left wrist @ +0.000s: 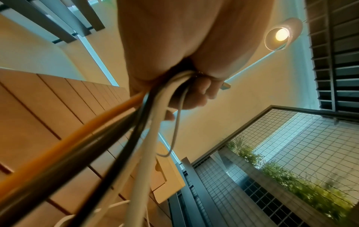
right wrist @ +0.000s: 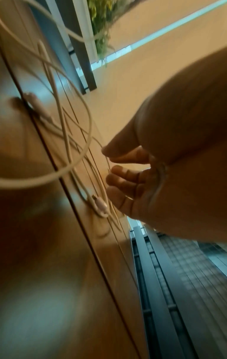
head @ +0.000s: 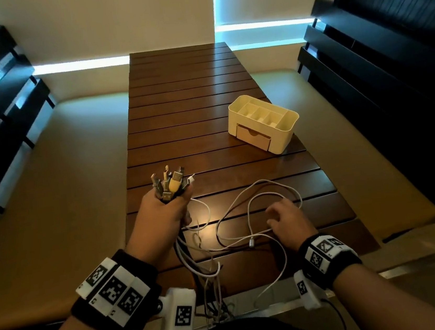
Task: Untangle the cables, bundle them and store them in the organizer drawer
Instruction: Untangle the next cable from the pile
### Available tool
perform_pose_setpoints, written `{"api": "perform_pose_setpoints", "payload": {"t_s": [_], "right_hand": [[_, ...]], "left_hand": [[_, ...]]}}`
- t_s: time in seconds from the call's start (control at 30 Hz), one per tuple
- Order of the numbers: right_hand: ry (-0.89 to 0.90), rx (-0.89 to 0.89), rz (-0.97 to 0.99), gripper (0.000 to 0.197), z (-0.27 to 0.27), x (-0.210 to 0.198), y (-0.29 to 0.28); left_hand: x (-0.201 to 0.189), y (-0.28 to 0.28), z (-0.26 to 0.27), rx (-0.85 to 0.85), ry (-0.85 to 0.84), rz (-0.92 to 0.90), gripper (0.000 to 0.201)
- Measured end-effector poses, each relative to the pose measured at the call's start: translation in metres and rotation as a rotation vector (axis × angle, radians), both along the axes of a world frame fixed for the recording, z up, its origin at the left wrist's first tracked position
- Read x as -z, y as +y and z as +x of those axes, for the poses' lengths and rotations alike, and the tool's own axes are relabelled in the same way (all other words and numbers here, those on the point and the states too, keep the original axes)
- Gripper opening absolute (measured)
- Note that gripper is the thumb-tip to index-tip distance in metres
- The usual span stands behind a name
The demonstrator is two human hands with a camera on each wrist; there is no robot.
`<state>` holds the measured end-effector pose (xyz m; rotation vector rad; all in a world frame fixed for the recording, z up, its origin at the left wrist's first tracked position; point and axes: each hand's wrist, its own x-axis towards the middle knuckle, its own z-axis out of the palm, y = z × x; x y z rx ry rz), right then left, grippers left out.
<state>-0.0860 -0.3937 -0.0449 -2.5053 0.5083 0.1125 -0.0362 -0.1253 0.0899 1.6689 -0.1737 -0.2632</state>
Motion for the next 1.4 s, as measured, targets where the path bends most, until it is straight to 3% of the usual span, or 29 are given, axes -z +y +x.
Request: {"api": "perform_pose_setpoints", "payload": {"t_s": [0.1, 0.23, 0.37, 0.43, 0.5, 0.6, 0.73, 0.8, 0.87, 1.03, 1.1, 1.27, 1.4], "right_hand": [[-0.027, 0.088, -0.074, 0.020, -0.001, 0.011, -0.019], [-0.031, 0.064, -0.122, 0.035, -0.005, 0.022, -0.030], [-0.050, -0.106, 0.058, 0.027, -0.009, 0.014, -0.012], [-0.013, -0.201, 0.208, 0.014, -0.012, 0.005, 0.004], [0.048, -0.248, 0.309, 0.014, -0.013, -0.004, 0.015], [0.258, -0.348, 0.314, 0.012, -0.014, -0.017, 0.020], [0.757, -0.463, 0.228, 0.013, -0.023, -0.028, 0.006], [0.829, -0.434, 0.257, 0.013, -0.028, -0.027, -0.003], [0.719, -0.372, 0.268, 0.010, -0.028, -0.025, -0.010], [0.174, -0.078, 0.327, 0.005, -0.015, -0.021, -0.020], [0.035, 0.048, 0.270, 0.004, -0.008, -0.011, -0.026], [-0.056, 0.141, 0.021, 0.025, -0.007, 0.026, -0.041], [-0.095, 0.155, -0.116, 0.011, -0.011, 0.037, -0.046]], "left_hand": [[-0.002, 0.003, -0.005, 0.007, 0.109, -0.064, 0.022], [-0.001, 0.006, -0.007, 0.097, 0.234, -0.074, 0.025], [0.001, 0.005, -0.007, 0.164, 0.269, -0.087, 0.024], [0.000, 0.002, -0.005, 0.157, 0.251, -0.091, 0.022], [-0.001, 0.000, -0.003, 0.143, 0.244, -0.102, 0.019], [-0.003, -0.003, -0.001, 0.119, 0.250, -0.134, 0.018], [-0.005, -0.005, 0.001, 0.052, 0.225, -0.172, 0.013], [-0.005, -0.006, 0.003, 0.001, 0.214, -0.189, 0.009], [-0.003, -0.006, 0.005, -0.044, 0.221, -0.220, 0.009], [0.001, -0.007, 0.008, -0.067, 0.237, -0.247, 0.014], [0.001, -0.008, 0.008, -0.056, 0.234, -0.242, 0.015], [0.001, -0.008, 0.009, -0.043, 0.243, -0.238, 0.018], [0.000, -0.005, 0.008, -0.049, 0.250, -0.245, 0.017]]}}
